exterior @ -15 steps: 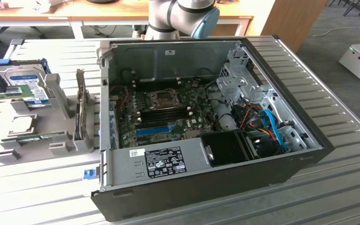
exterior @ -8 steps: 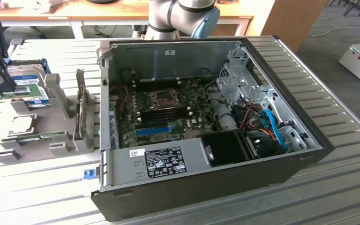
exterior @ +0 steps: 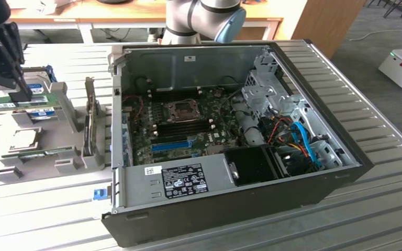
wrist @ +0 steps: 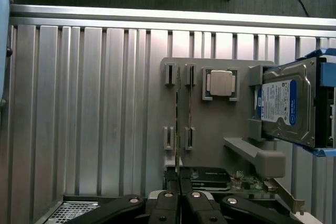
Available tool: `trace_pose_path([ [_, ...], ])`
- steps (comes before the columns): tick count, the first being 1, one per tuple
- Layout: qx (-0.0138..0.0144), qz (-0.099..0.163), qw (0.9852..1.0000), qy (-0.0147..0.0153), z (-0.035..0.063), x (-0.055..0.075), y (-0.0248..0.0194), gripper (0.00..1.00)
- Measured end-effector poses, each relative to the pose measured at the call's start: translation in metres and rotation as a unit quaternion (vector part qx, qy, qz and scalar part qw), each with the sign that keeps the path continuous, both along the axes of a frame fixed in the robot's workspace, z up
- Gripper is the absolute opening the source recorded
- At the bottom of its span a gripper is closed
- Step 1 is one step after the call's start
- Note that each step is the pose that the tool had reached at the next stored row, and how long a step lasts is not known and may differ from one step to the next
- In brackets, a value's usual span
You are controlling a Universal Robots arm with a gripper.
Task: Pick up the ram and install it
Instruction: 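Pick up the ram and move it above insertion slot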
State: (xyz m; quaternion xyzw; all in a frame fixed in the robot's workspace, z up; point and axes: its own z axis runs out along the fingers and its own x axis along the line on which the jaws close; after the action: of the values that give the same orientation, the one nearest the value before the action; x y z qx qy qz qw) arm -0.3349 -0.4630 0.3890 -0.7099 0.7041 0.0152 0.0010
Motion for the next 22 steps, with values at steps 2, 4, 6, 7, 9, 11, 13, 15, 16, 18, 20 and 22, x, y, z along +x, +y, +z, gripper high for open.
trace_pose_path([
  [2,0.0,0.0,1.0,0.0,0.0,0.004,0.0,0.12],
  [4,0.0,0.0,1.0,0.0,0.0,0.009,0.0,0.12],
  [6,0.0,0.0,1.0,0.0,0.0,0.014,0.0,0.12],
  [7,0.0,0.0,1.0,0.0,0.0,0.016,0.0,0.12],
  [9,0.0,0.0,1.0,0.0,0.0,0.021,0.0,0.12],
  [11,0.0,0.0,1.0,0.0,0.0,0.025,0.0,0.12],
  [13,0.0,0.0,1.0,0.0,0.0,0.029,0.0,0.12],
  [15,0.0001,0.0,1.0,-0.0001,-0.0001,0.034,0.0,0.12],
  [16,0.0,0.0,1.0,0.0,0.0,0.036,0.0,0.12],
  [18,0.0,0.0,1.0,0.0,0.0,0.041,0.0,0.12],
  [20,0.0,0.0,1.0,0.0,0.0,0.046,0.0,0.12],
  [22,0.0,0.0,1.0,0.0,0.0,0.05,0.0,0.12],
])
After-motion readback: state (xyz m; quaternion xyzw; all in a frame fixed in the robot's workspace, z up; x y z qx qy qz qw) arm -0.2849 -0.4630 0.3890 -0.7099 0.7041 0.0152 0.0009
